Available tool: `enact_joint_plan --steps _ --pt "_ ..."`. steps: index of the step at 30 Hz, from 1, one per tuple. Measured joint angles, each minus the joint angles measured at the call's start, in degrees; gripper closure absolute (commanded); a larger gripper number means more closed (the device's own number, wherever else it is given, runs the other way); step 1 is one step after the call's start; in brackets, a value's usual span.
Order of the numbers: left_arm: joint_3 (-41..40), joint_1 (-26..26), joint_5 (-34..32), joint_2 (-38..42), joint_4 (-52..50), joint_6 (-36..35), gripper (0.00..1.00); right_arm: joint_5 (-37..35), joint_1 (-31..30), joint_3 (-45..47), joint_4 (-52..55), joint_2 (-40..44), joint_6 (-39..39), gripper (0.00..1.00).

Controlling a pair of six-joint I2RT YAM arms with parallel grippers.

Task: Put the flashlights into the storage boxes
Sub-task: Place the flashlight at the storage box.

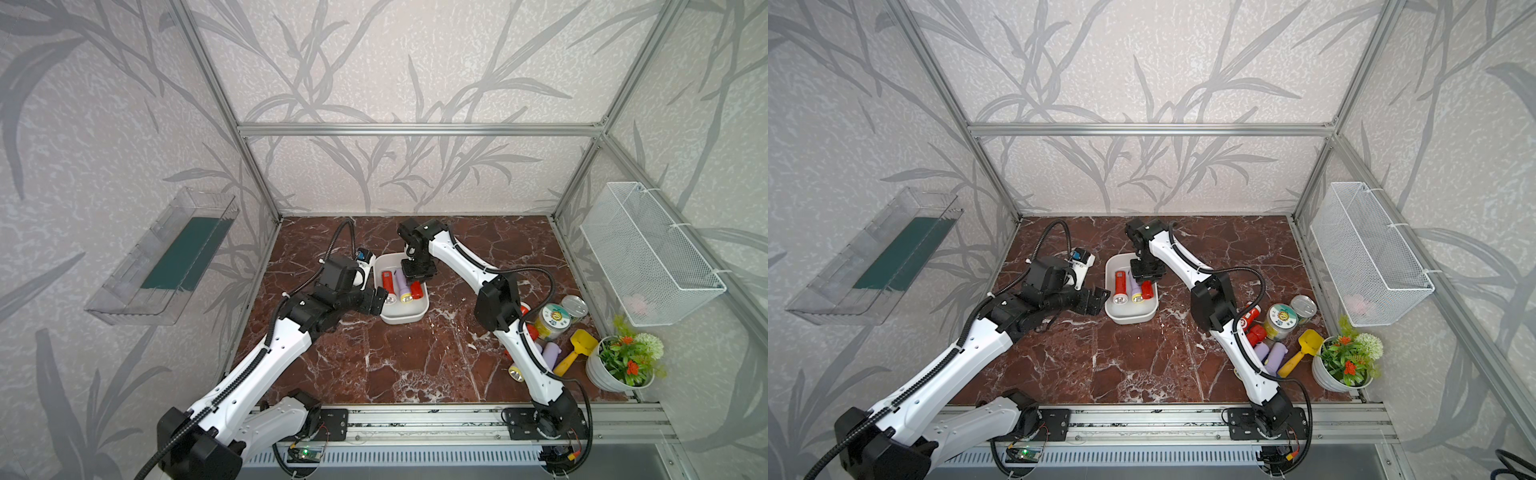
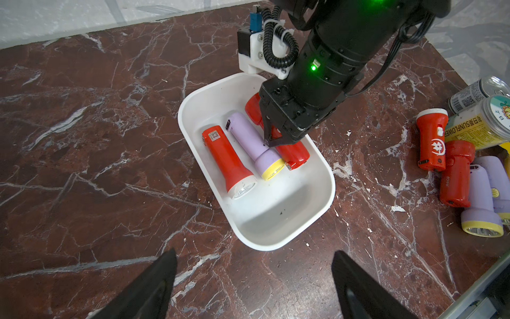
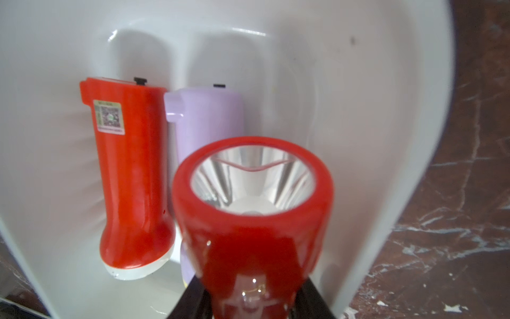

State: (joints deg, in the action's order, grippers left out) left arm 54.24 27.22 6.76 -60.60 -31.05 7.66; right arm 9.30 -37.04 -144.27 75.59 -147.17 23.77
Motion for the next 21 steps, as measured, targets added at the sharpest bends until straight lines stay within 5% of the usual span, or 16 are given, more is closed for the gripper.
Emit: enact_joint_plan --steps 21 --pt "0.0 -1.3 1.2 0.0 1.0 0.0 0.10 -0.3 0.0 -1.2 1.0 -2.0 0.8 0.50"
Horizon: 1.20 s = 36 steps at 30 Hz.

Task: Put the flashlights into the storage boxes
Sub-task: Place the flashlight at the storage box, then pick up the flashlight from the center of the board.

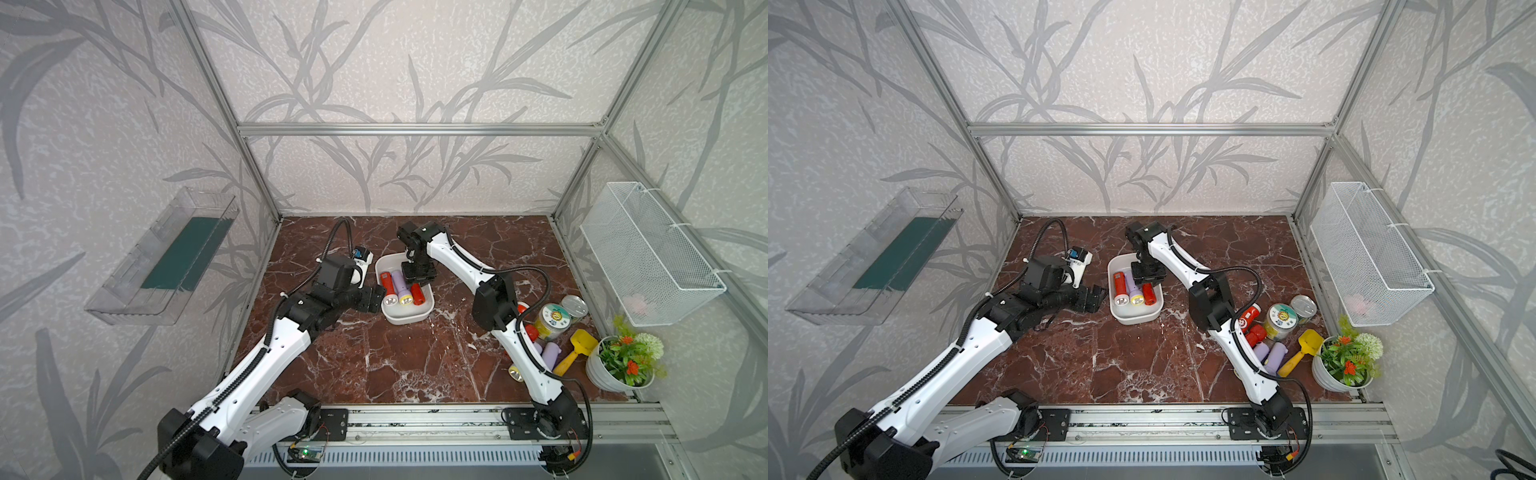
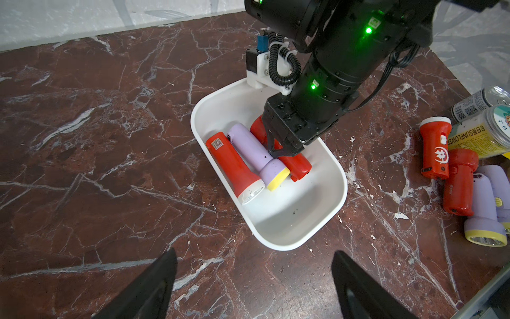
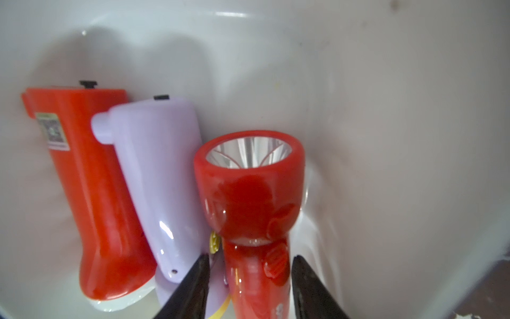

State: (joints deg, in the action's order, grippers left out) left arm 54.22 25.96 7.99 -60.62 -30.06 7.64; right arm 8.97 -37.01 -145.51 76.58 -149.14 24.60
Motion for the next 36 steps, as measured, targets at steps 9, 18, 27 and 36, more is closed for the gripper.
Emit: enact_joint_plan --steps 9,18,27,36 --pt "0.1 -0.2 1.9 -2.5 1.2 -0.1 0.10 -2.7 0.5 -0.8 2.5 4.3 -0.2 0.48" --pt "2.2 -0.2 5.8 -7.4 3.6 -0.1 0.10 -7.4 2.3 16.4 -0.1 23.9 -0.5 0.45" --pt "6.2 -0.2 10.4 -12.3 5.4 -0.3 0.10 -8.0 8.0 51.1 -10.5 42.4 2.6 0.44" --pt "13.9 3.8 12.9 -19.5 5.2 -1.2 0.10 -8.3 11.3 73.4 -16.3 57.4 5.9 0.44"
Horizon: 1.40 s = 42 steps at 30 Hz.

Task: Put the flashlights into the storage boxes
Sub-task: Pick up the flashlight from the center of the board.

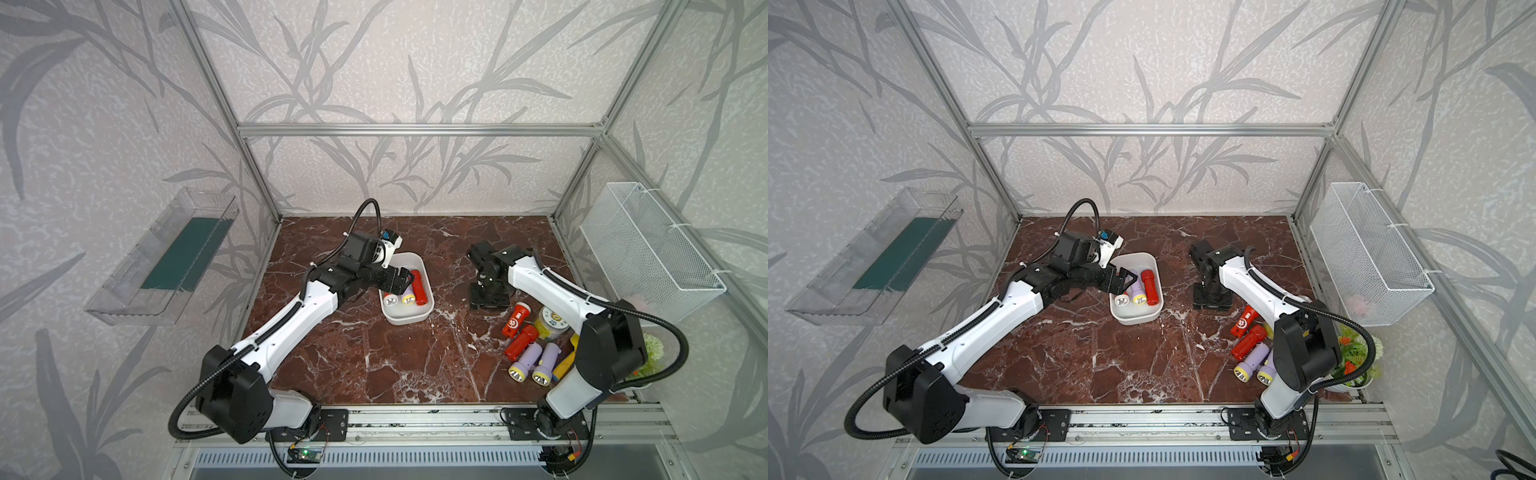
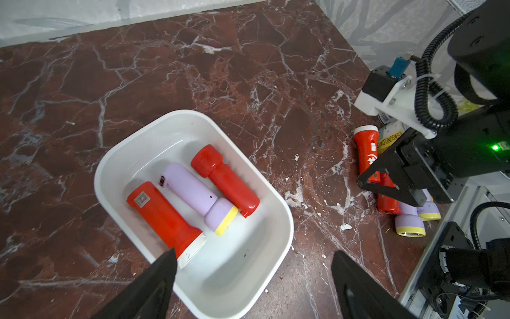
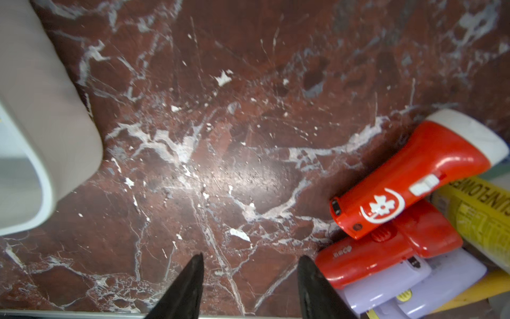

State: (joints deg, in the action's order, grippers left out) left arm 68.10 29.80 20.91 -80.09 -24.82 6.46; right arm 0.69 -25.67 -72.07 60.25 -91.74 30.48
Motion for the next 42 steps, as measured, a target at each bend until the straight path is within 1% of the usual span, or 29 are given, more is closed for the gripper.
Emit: enact_joint_plan --steps 6,11,15,22,29,42 --pt "4.7 4.1 0.3 -5.3 0.0 -0.9 0.10 0.7 3.9 9.1 -3.1 6.9 2.2 0.44" --pt "7.7 5.9 0.7 -8.4 -0.3 -1.3 0.10 1.6 7.6 15.3 -6.2 8.5 3.7 0.44" --pt "9.8 6.7 1.1 -10.3 -0.5 -1.8 0.10 1.9 9.9 18.0 -8.0 9.4 4.0 0.44" --pt "14.3 8.4 1.4 -14.3 -1.1 -2.3 0.10 2.8 14.7 19.9 -10.6 10.3 3.7 0.44" --pt "17.7 8.9 1.5 -17.2 -1.8 -2.7 0.10 3.3 18.6 19.9 -12.9 9.6 1.7 0.44" --pt "21.8 9.2 1.2 -19.6 -3.5 -2.8 0.10 4.9 21.5 19.6 -16.1 3.2 -1.5 0.44"
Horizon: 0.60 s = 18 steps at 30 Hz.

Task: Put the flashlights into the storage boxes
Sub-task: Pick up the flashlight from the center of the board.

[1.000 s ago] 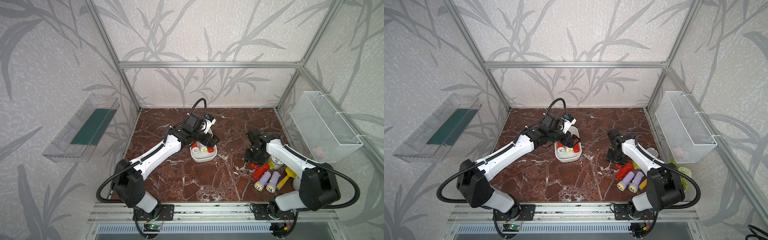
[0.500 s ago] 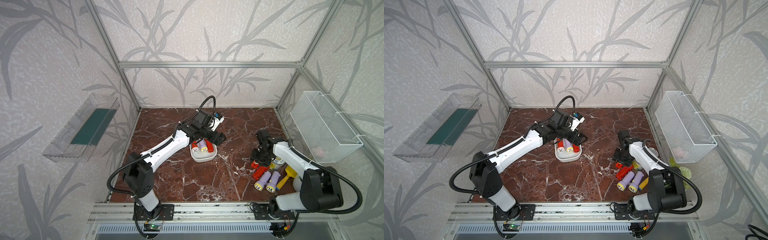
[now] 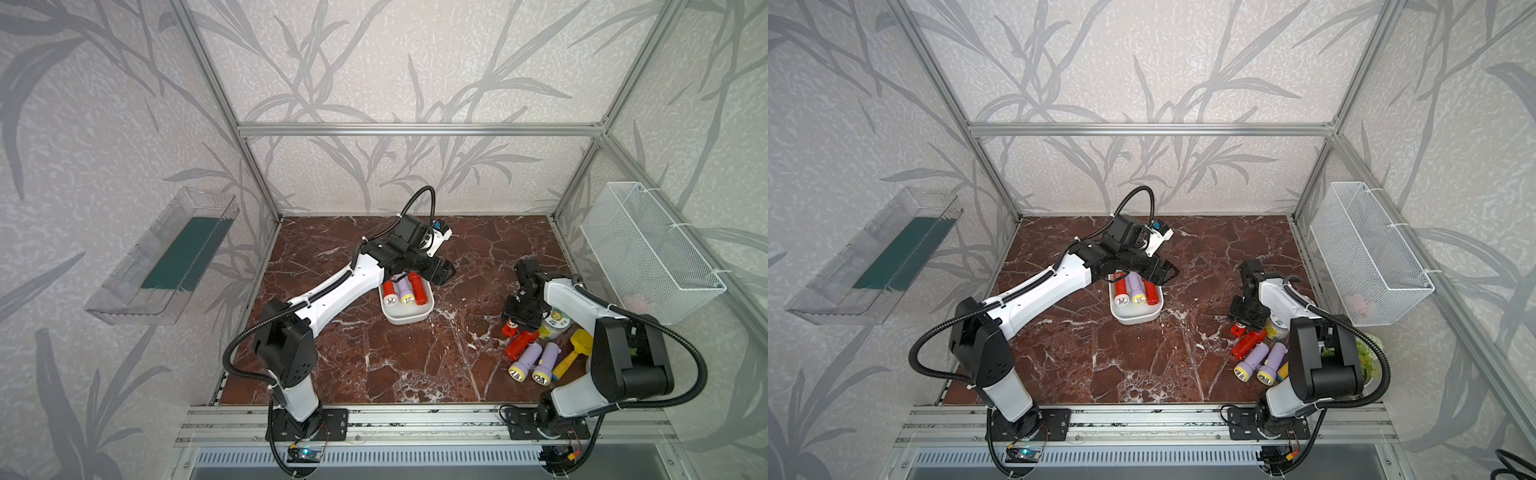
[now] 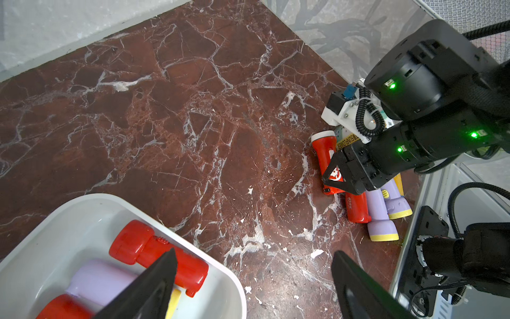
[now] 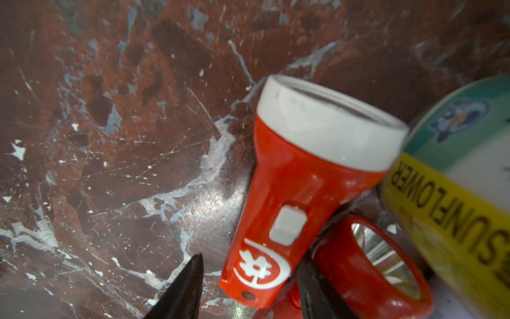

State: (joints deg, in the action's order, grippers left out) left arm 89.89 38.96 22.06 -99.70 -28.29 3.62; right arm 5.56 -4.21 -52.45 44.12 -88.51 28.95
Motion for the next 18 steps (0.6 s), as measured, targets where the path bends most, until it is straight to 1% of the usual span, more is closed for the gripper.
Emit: enact_joint_plan --steps 14,18 --pt "3.1 0.0 -0.9 -2.8 -1.2 0.0 0.10 1.1 1.8 -3.1 -1.8 -6.4 -2.3 0.45" --pt "3.6 0.0 -1.2 -3.0 -1.5 0.0 0.10 1.2 1.8 -4.1 -2.1 -7.7 -2.7 0.52"
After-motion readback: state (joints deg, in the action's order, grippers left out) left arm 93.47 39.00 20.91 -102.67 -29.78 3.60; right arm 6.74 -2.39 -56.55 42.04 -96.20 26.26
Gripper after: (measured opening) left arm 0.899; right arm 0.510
